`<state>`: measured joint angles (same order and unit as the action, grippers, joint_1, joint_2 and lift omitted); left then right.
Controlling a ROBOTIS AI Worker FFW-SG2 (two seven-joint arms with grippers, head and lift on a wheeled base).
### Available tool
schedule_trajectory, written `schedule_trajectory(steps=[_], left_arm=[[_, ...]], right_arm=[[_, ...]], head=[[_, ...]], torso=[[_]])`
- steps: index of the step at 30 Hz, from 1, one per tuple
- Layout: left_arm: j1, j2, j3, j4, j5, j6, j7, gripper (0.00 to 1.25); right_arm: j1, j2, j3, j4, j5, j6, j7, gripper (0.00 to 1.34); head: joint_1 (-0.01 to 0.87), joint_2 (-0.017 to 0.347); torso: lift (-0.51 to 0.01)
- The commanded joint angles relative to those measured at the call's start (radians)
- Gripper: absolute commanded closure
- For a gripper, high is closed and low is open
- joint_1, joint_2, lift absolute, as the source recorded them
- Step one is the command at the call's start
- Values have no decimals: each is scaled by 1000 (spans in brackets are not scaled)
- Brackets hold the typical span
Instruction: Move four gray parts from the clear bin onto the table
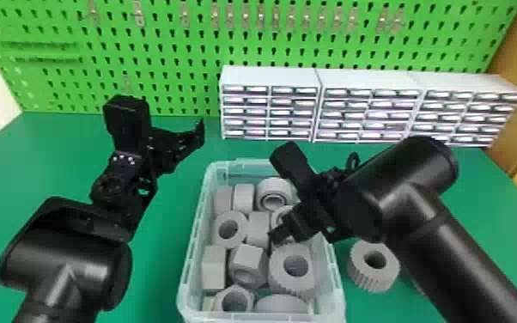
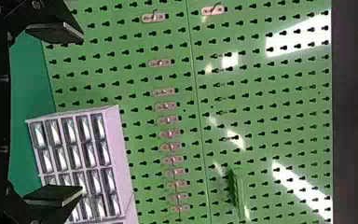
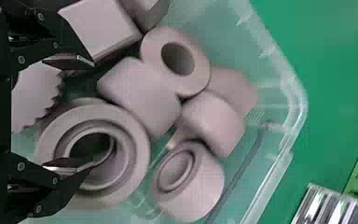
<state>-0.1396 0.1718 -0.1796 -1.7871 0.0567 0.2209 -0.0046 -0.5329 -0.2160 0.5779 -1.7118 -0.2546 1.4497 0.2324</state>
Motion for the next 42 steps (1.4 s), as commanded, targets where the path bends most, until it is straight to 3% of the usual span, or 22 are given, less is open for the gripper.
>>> schedule_trajectory(steps=[1,18,25,36,39,42], left_arm=[[0,0,0,0,2,0,0,137],[3,0,3,0,2,0,0,139],[5,0,2,0,2,0,0,140],[5,0,3,0,2,0,0,140],[5,0,3,0,2,0,0,140],[5,0,3,0,2,0,0,140]], right_arm=[[-4,17,20,35,158,-43,97,515],[2,26,2,116,166,-111,137,522],[4,27,5,164,166,-164,185,522],[2,27,14,178,183,-170,191,529],[2,29,17,178,189,-169,191,590],[4,32,14,178,199,-167,191,783]], head=[[686,26],[686,26],[686,26],[686,26],[686,26],[686,26]], torso=[[-50],[-50],[-50],[-50],[-50],[-50]])
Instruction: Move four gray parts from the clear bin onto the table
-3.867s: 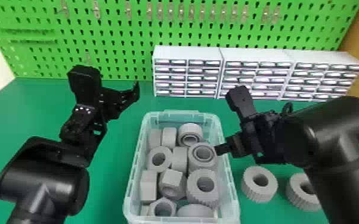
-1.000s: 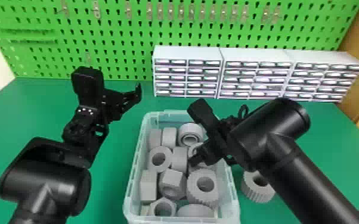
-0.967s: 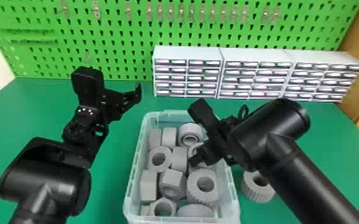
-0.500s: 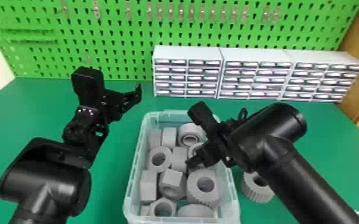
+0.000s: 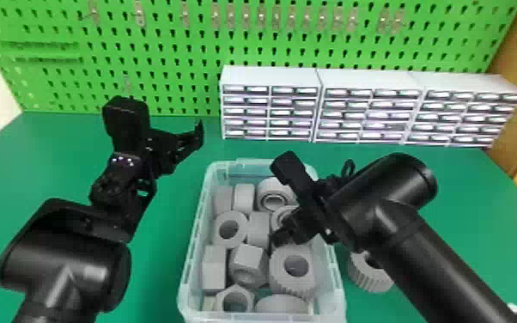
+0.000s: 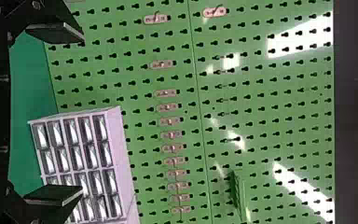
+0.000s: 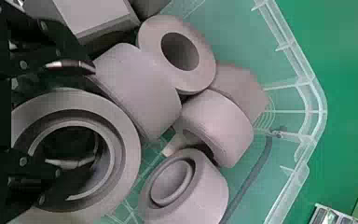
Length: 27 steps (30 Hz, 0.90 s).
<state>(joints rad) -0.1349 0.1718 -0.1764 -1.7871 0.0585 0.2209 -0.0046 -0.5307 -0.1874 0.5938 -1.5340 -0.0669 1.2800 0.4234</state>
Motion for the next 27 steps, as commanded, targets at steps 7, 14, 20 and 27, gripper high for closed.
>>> schedule_trajectory(steps=[7,14,20,27], left_arm=[[4,0,2,0,1,0,0,140],[4,0,2,0,1,0,0,140],[4,0,2,0,3,0,0,140],[4,0,2,0,1,0,0,140]], right_arm=[[5,9,27,-32,113,18,0,1279],[6,13,34,-38,139,25,0,1279],[5,13,29,-38,140,27,0,1279],[-12,20,12,-41,139,4,0,1279]], head=[[686,26],[686,26],[686,26],[686,26]], torso=[[-50],[-50],[-50],[-50]])
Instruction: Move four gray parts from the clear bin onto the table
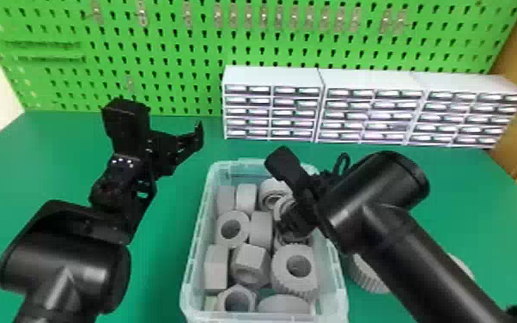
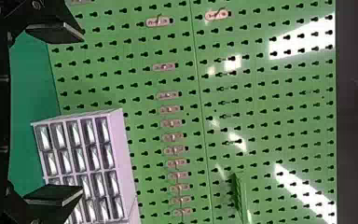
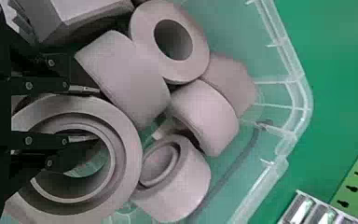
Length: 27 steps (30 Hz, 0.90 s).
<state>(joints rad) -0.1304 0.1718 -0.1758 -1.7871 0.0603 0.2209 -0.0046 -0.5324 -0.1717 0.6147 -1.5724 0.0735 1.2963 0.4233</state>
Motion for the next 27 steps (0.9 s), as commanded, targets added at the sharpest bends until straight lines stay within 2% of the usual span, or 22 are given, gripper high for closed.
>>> schedule_trajectory(steps=[1,12,22,27], left_arm=[[1,0,1,0,0,0,0,140],[5,0,2,0,-2,0,0,140],[11,0,7,-2,-2,0,0,140],[12,0,10,-3,-2,0,0,140]], right_arm=[[-15,5,-12,-6,-1,-19,0,1279],[-41,18,-67,-47,6,-80,0,1277],[-24,11,-138,-187,140,-15,0,1277],[-3,0,-197,-221,180,15,0,1279]], head=[[686,26],[686,26],[686,26],[686,26]], torso=[[-50],[-50],[-50],[-50]])
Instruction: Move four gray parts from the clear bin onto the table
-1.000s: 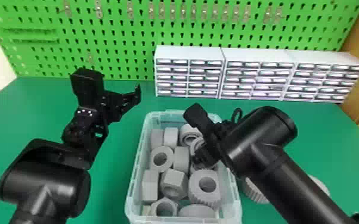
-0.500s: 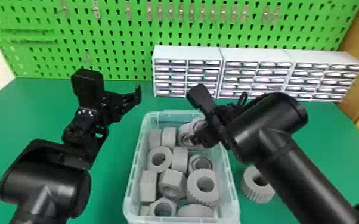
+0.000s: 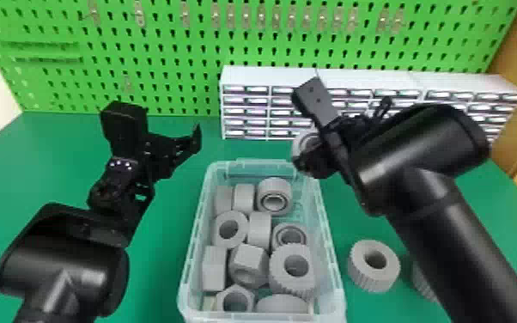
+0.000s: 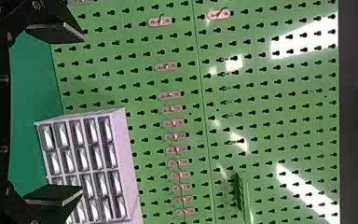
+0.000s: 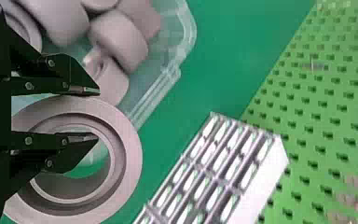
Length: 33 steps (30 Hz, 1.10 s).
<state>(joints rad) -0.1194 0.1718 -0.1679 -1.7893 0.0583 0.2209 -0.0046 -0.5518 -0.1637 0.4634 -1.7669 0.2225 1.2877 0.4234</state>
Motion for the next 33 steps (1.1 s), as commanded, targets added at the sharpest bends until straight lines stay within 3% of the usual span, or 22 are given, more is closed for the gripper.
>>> schedule_trajectory(steps=[1,18,33], left_arm=[[1,0,4,-2,0,0,0,140],[1,0,7,-5,-1,0,0,142],[1,0,7,-5,0,2,0,144]], right_arm=[[23,-13,-63,-32,37,30,0,1277],[130,-37,-315,-22,106,47,0,1279],[184,-27,-428,182,6,-110,0,1279]], head=[[686,26],[686,26],[686,26]], torso=[[-50],[-50],[-50]])
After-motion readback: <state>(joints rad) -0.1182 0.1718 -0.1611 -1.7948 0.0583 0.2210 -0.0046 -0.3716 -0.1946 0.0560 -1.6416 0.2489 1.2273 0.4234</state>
